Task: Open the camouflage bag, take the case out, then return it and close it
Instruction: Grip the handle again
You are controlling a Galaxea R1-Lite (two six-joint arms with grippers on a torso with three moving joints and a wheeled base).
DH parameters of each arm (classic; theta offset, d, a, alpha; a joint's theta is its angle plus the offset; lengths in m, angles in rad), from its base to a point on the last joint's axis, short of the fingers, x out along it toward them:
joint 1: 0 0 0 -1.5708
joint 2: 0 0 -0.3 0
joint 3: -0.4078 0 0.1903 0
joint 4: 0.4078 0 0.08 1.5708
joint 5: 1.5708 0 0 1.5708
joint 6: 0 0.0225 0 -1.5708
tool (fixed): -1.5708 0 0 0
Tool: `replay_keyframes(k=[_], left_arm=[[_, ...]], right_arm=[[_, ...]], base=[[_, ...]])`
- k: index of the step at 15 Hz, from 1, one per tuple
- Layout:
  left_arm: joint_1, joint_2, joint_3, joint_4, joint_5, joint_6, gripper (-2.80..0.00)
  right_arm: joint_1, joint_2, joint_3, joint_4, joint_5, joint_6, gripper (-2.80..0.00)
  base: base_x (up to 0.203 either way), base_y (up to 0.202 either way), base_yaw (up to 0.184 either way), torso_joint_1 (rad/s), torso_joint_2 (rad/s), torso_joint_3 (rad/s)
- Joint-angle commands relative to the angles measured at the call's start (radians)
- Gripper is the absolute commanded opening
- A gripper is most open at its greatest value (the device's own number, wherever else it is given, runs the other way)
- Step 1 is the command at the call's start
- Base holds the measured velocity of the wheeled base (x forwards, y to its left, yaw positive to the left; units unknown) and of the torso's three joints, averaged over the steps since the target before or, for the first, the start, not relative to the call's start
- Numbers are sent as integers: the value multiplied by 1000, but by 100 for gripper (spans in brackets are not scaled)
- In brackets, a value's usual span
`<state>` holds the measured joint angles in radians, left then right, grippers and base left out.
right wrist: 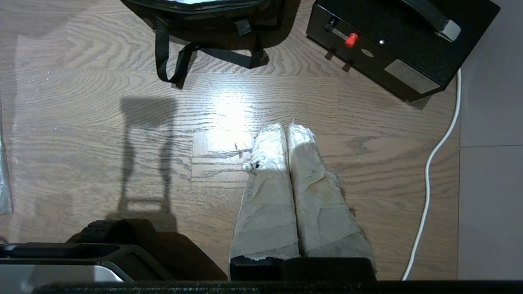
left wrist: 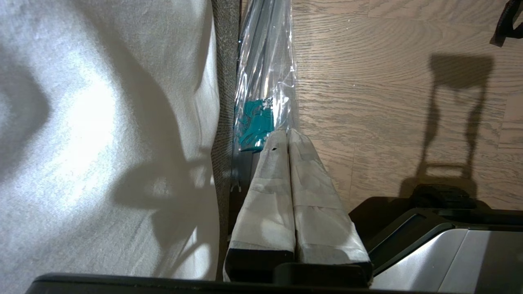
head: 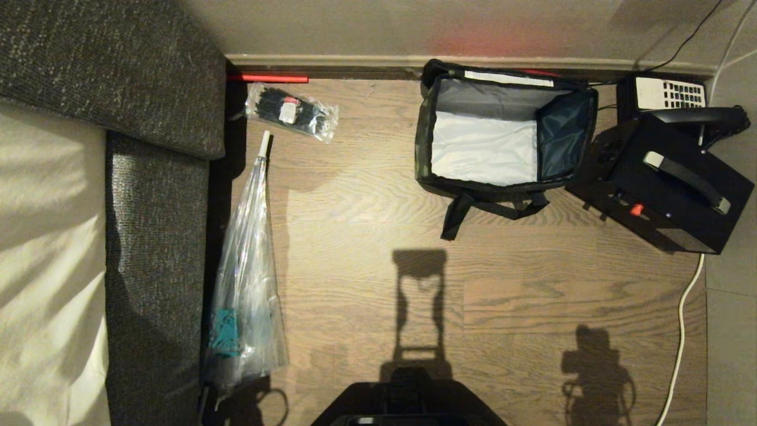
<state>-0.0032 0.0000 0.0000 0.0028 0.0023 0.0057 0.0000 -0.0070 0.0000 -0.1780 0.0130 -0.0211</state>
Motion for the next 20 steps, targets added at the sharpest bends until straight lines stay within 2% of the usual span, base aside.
replay_keyframes(k=[1, 20], left_arm=[[0, 0, 1, 0, 0, 0, -280], [0, 0, 0, 0, 1, 0, -280]], right_arm=[[1, 7, 40, -1, 1, 0, -280], [1, 7, 40, 3, 5, -17, -280]], base=[[0, 0, 0, 0, 0, 0], [0, 0, 0, 0, 0, 0]])
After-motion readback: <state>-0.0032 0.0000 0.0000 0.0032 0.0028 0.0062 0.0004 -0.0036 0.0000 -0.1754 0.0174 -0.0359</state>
